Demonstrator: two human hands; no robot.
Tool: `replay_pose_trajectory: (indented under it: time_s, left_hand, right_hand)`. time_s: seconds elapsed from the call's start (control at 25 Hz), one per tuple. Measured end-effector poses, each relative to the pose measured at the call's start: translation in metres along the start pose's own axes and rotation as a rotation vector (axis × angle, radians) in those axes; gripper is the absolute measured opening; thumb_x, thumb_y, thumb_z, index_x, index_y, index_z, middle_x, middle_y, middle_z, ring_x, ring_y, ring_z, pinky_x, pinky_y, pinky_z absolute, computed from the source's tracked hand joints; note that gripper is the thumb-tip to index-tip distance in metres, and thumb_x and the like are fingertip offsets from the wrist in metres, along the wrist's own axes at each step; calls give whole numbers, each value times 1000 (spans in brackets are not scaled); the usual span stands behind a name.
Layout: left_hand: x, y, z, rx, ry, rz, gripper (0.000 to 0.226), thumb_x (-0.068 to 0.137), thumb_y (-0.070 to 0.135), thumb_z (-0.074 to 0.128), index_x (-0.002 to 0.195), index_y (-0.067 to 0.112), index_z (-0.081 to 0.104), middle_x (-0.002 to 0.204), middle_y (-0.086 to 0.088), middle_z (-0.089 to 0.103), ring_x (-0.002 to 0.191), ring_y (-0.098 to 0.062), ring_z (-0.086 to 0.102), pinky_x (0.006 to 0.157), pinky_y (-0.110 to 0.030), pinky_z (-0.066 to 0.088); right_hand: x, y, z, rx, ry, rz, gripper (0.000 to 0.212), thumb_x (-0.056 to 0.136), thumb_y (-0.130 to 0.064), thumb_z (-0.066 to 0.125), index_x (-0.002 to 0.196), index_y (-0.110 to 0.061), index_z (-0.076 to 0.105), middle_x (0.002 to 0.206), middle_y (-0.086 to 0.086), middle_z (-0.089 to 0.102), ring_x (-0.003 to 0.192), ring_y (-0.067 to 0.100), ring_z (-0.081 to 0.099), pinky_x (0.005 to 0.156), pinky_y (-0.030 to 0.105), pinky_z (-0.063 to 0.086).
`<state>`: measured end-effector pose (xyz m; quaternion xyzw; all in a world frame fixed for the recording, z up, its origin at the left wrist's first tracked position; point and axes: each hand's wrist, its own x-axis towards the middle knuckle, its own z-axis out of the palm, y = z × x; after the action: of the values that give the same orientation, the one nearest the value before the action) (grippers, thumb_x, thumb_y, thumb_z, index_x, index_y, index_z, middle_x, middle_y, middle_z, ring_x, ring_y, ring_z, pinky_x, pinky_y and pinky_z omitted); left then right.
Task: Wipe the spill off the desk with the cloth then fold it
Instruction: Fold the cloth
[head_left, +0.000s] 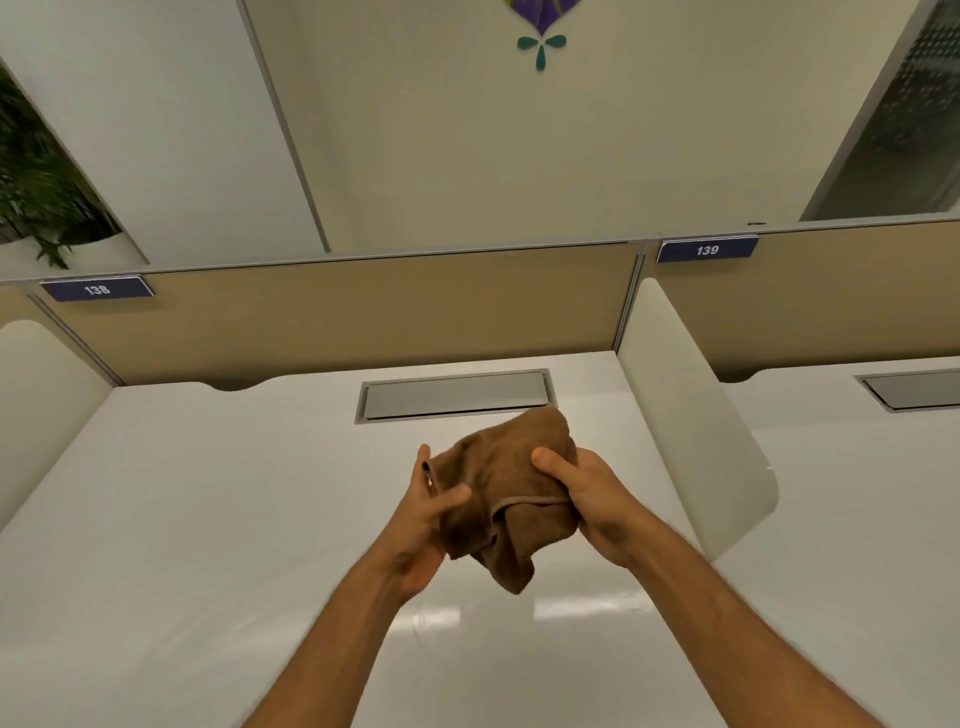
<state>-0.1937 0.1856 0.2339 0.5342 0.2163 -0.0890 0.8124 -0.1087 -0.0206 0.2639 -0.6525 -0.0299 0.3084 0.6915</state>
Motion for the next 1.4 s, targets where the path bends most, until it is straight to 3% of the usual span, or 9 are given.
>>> replay_pose_trajectory:
  time_s: [0.16, 0.32, 0.4, 0.52, 0.64, 0.76, 1.0, 1.2, 1.4]
  left_hand:
    - [-2, 21, 9, 70, 76, 305, 132, 65, 2, 89, 156, 62, 15, 154, 4, 54, 121, -24, 68, 75, -40, 64]
    - [-5, 62, 9, 256, 41, 761, 101, 88, 28, 83, 152, 68, 16, 145, 7, 64, 127, -18, 67, 88, -36, 63]
    - [1, 65, 18, 100, 69, 688, 62, 97, 26, 70, 147, 54, 46, 135, 5, 72, 112, -17, 74, 81, -31, 63]
    - [7, 51, 23, -80, 96, 419, 31, 90, 15, 61, 111, 25, 81, 107, -11, 80, 95, -35, 77, 71, -49, 64]
    - [8, 35, 12, 87, 57, 402, 33, 83, 23, 73, 114, 11, 76, 105, -18, 78, 98, -41, 77, 73, -60, 63]
    - [9, 29, 4, 342, 11, 513, 40, 79, 14, 81, 116, 13, 68, 102, -1, 79, 102, -31, 75, 78, -37, 64]
    - [20, 53, -11, 633, -297, 650, 36, 88, -1, 57, 100, 29, 74, 118, -2, 68, 114, -24, 66, 94, -31, 56]
    - [52, 43, -23, 809, -536, 408, 38, 99, -6, 57, 104, 23, 81, 150, 4, 52, 139, -14, 54, 109, -36, 52]
    - [83, 2, -4, 606, -696, 61, 47, 81, 5, 70, 124, 25, 74, 135, 3, 67, 124, -20, 65, 96, -36, 58]
  right_hand:
    - [-3, -19, -23, -22, -51, -133, 38, 87, -29, 78, 121, -16, 68, 117, 9, 76, 103, 22, 74, 81, 29, 60]
    - [-6, -43, -43, -9, -121, -351, 24, 92, -9, 66, 114, -17, 73, 112, 10, 76, 103, 27, 73, 79, 32, 60]
    - [1, -38, -39, 30, 6, -355, 30, 102, -2, 48, 104, -18, 73, 103, 7, 76, 91, 24, 72, 71, 32, 60]
    - [4, -14, -32, 176, 133, -140, 28, 105, -17, 47, 104, -23, 74, 99, 1, 79, 83, 18, 73, 62, 25, 59]
    - [-2, 4, -39, 253, 118, 105, 31, 105, -37, 48, 115, -21, 73, 107, 3, 80, 92, 18, 78, 67, 32, 62]
    - [0, 8, -44, 329, 67, 210, 31, 104, -31, 53, 122, -13, 71, 115, 11, 77, 100, 25, 76, 71, 37, 63]
    - [-2, 16, -54, 502, -39, 109, 43, 102, -37, 50, 138, -16, 61, 135, 16, 66, 117, 34, 68, 88, 47, 59]
    - [20, 28, -51, 204, 356, -95, 42, 93, -12, 72, 130, -29, 62, 114, 8, 76, 84, 24, 77, 53, 33, 55]
    - [47, 38, -71, 171, 576, -69, 40, 89, -22, 78, 125, -28, 63, 115, 4, 74, 100, 24, 73, 63, 29, 58]
